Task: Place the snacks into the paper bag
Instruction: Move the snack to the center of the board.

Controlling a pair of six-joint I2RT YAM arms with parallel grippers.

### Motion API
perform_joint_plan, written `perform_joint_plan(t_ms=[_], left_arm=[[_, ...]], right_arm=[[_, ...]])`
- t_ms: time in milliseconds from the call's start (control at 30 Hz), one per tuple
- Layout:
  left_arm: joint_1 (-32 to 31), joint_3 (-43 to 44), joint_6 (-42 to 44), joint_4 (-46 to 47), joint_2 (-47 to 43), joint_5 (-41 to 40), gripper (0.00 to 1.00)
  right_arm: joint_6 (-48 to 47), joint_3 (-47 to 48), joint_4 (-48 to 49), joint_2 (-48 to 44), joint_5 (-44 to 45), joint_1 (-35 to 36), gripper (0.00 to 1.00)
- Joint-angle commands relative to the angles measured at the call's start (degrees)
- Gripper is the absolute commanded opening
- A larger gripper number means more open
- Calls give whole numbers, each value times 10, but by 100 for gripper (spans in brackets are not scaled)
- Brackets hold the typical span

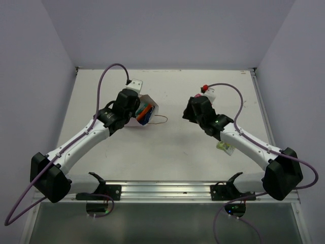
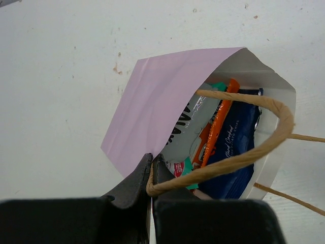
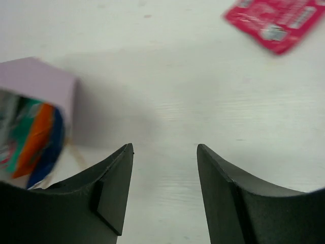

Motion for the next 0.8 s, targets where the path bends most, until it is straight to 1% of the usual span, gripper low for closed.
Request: perform_joint_plan(t_ms=[0,133,267,433,467,633,733,767], left_arm=[[1,-4,11,32,-9,-19,0],[1,-13,18,35,-15,-24,0],[2,-27,22,48,-25,-22,0],[3,-42,22,51,-27,-20,0],[3,-43,22,51,-26,-21,0],[5,-50,22,54,-32,-18,0],[6,-51,22,56,-34,-13,0],[7,-52,22,56,-34,-11,0]], right_arm=[[-19,-54,-83,-29,79,-62,57],[-16,-96,-128,-52,99,-117,57],[-15,-135,-143,-70,71,-203,57],[-17,-173,-148,-79,39,-257,57],[-17,-178,-148,-77,21,-274,57],[-5,-213,-138,-57,-23,-293,55],[2,-254,-79,-54,-95,-291,55],[10,-264,-45,-46,-121,-290,55]])
